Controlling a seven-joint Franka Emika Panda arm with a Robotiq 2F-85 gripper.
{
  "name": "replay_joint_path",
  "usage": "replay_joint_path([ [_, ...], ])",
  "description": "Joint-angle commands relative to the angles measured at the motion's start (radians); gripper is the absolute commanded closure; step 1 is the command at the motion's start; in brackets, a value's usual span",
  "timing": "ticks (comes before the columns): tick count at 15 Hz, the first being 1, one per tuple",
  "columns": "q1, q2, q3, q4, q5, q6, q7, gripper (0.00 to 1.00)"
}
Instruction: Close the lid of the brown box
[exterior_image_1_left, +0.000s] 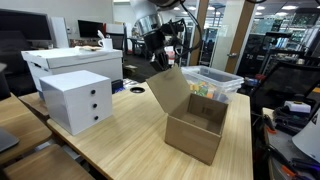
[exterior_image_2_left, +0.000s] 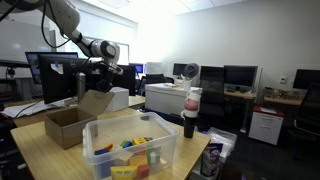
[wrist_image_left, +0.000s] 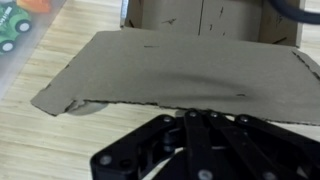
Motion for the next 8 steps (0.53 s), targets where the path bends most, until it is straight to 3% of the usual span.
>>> replay_joint_path([
  [1,-0.015,-0.140,0.021,-0.153,0.023,0.039,0.045,0.98],
  [8,-0.015,-0.207,0.031,-0.201,0.017,0.016,0.065,0.99],
])
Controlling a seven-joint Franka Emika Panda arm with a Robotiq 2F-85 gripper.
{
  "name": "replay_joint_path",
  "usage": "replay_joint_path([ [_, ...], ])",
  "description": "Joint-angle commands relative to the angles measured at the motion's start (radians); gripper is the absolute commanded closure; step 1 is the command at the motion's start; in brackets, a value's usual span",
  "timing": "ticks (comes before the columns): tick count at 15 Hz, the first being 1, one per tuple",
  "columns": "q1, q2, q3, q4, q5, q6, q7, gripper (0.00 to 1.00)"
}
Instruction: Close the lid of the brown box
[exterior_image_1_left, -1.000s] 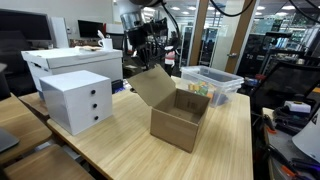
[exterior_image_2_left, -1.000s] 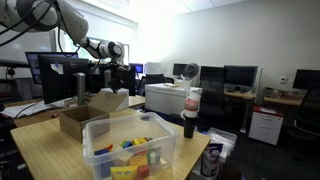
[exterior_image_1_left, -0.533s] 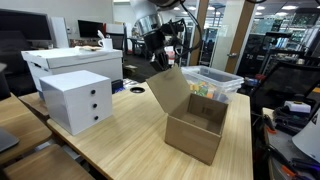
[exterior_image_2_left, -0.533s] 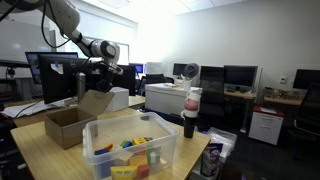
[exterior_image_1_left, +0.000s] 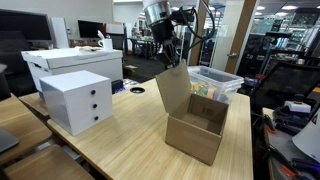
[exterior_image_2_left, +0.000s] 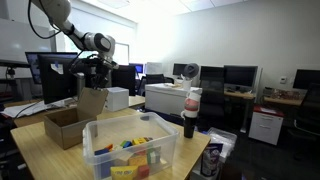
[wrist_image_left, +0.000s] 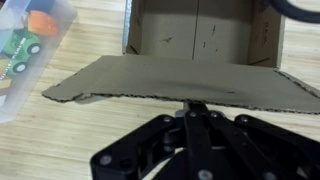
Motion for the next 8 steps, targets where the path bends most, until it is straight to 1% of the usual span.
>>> replay_joint_path([
  [1,-0.015,-0.078,0.019,-0.091,0.017,0.016,0.025,0.99],
  [8,-0.019,-0.125,0.031,-0.204,0.078,0.025,0.039,0.99],
])
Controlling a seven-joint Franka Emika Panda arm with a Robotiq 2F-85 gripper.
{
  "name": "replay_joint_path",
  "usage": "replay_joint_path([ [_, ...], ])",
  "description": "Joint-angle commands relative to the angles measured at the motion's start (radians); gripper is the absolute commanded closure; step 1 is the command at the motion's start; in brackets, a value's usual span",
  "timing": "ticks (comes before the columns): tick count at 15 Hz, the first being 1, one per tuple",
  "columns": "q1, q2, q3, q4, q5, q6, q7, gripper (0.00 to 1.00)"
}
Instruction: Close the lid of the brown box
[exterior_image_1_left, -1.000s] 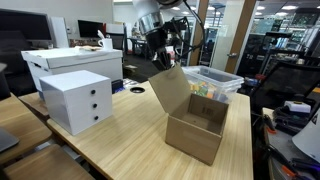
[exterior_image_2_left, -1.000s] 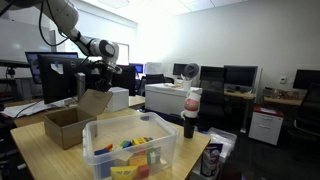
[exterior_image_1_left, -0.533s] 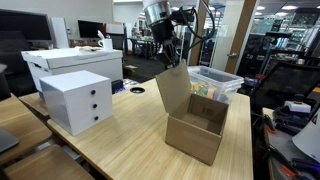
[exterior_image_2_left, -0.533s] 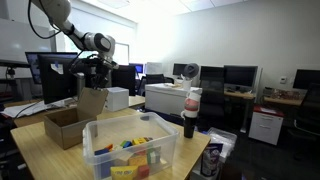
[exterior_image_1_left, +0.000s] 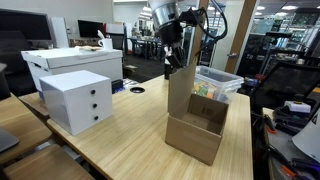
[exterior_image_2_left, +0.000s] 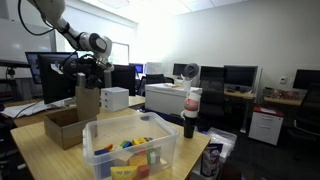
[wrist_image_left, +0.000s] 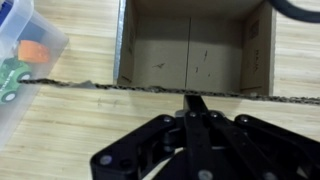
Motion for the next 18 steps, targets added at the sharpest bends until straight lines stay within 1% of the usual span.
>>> replay_joint_path([
  [1,-0.018,-0.064,0.023,-0.098,0.046,0.024,0.025,0.99],
  [7,-0.019,-0.100,0.030,-0.172,0.083,0.024,0.026,0.99],
  [11,-0.023,-0.137,0.028,-0.250,0.082,0.078,0.019,0.99],
  [17,-0.039,-0.219,0.030,-0.451,0.095,0.351,-0.017,0.99],
  [18,-0.043,-0.225,0.029,-0.473,0.099,0.381,-0.024,0.99],
])
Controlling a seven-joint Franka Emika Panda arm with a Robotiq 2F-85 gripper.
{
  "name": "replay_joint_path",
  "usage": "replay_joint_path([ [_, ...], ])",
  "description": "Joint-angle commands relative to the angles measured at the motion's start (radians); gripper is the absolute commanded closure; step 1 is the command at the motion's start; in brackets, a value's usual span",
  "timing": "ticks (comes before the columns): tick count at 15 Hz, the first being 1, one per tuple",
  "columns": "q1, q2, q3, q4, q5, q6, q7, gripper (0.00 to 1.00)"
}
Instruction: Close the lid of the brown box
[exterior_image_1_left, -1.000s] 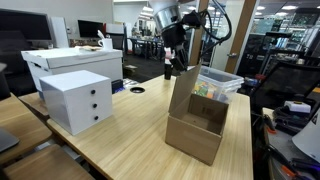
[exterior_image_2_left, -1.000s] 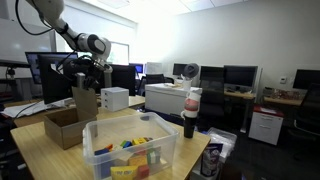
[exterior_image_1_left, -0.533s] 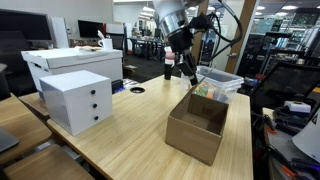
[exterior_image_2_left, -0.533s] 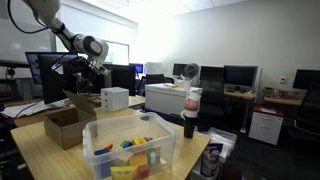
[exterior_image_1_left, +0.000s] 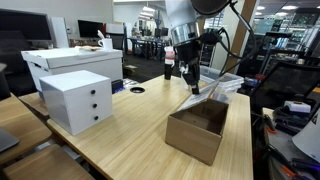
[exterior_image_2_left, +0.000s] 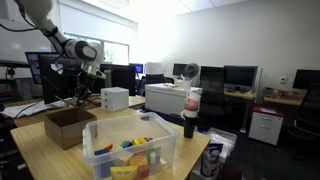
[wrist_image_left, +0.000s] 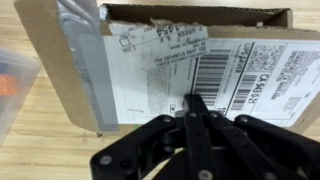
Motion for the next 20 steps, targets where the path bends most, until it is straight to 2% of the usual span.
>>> replay_joint_path([
  [1,-0.031,-0.089,0.015,-0.149,0.040,0.142,-0.039,0.99],
  [10,-0.052,-0.154,0.016,-0.300,0.113,0.334,-0.128,0.99],
  [16,-0.052,-0.201,0.015,-0.344,0.190,0.361,-0.204,0.99],
  [20,-0.050,-0.228,0.014,-0.361,0.183,0.349,-0.200,0.99],
])
